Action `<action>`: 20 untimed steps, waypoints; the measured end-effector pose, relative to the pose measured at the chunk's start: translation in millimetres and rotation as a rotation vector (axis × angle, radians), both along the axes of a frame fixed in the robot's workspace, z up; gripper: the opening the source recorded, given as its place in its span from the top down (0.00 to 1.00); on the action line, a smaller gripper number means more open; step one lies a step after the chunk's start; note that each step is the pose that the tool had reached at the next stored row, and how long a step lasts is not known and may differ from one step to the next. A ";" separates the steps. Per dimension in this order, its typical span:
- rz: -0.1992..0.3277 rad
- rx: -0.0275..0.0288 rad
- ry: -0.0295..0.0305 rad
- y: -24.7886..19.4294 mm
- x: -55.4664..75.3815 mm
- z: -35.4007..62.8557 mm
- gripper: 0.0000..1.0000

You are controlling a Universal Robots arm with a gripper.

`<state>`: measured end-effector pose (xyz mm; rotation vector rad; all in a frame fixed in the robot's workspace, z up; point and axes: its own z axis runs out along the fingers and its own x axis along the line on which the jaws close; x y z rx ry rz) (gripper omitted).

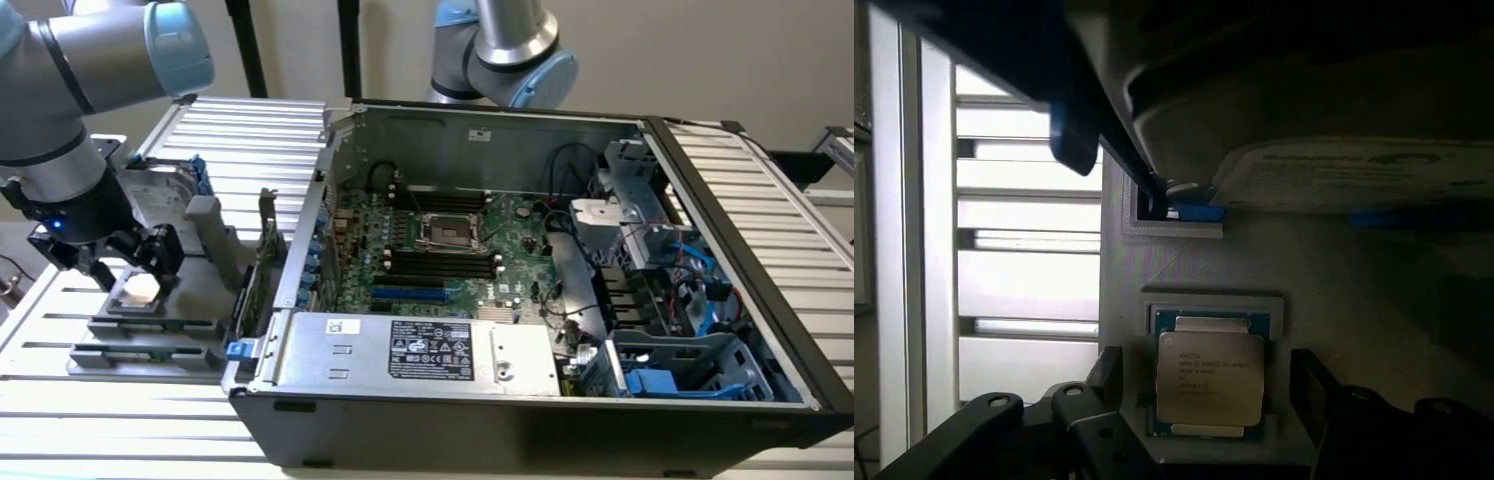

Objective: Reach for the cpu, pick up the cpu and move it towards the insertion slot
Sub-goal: 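Pick up the cpu and move it towards the insertion slot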

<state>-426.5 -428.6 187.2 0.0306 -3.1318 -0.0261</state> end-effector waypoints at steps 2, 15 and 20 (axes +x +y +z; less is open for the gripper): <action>0.000 0.0014 0.0002 -0.1 0.0 0.1 0.23; 0.002 0.0052 0.0003 -0.1 0.0 -2.0 0.25; 0.003 0.0067 0.0002 -0.1 0.1 -2.3 0.32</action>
